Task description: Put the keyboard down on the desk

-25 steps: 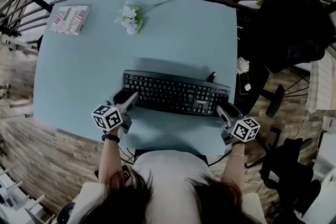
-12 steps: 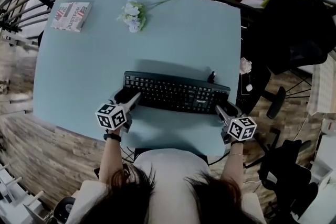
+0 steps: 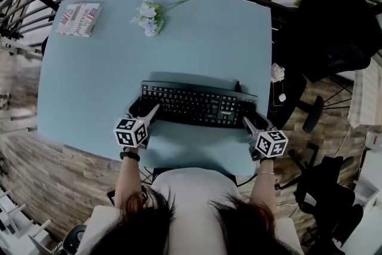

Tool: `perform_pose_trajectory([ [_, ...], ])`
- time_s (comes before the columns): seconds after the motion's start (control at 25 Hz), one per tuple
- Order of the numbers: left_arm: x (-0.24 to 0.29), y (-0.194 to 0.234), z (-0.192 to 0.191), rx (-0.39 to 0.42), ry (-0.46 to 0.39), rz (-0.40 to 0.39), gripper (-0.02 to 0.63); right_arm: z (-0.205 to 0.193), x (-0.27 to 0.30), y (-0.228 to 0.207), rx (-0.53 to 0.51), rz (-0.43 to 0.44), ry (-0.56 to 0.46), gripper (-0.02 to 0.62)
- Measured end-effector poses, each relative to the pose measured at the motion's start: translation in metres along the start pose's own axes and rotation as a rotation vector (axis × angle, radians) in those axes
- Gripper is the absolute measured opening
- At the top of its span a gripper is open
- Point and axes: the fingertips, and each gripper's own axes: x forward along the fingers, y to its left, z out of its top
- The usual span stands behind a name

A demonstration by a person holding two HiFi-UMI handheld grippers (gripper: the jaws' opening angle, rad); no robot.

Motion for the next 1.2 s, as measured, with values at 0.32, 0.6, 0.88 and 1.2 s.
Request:
perform_pose_trajectory([
  [0.32,0.000,0.004,-0.002,0.084,-0.008,0.068,0.377,0.001,0.001,0.002,-0.034,-0.021,-0.016,0.198],
  [0.6,-0.001,0.004,-0.001,0.096,-0.019,0.077,0.376,0.004,-0.002,0.002,-0.062,-0.042,-0.025,0.221],
  [0.88,-0.011,0.012,0.005,0.090,-0.045,0.122,0.374,0.012,-0.006,0.004,-0.094,-0.051,-0.034,0.221],
  [1.2,-0.021,0.013,0.012,0.107,-0.069,0.125,0.374,0.025,-0.010,0.007,-0.117,-0.061,-0.065,0.221],
])
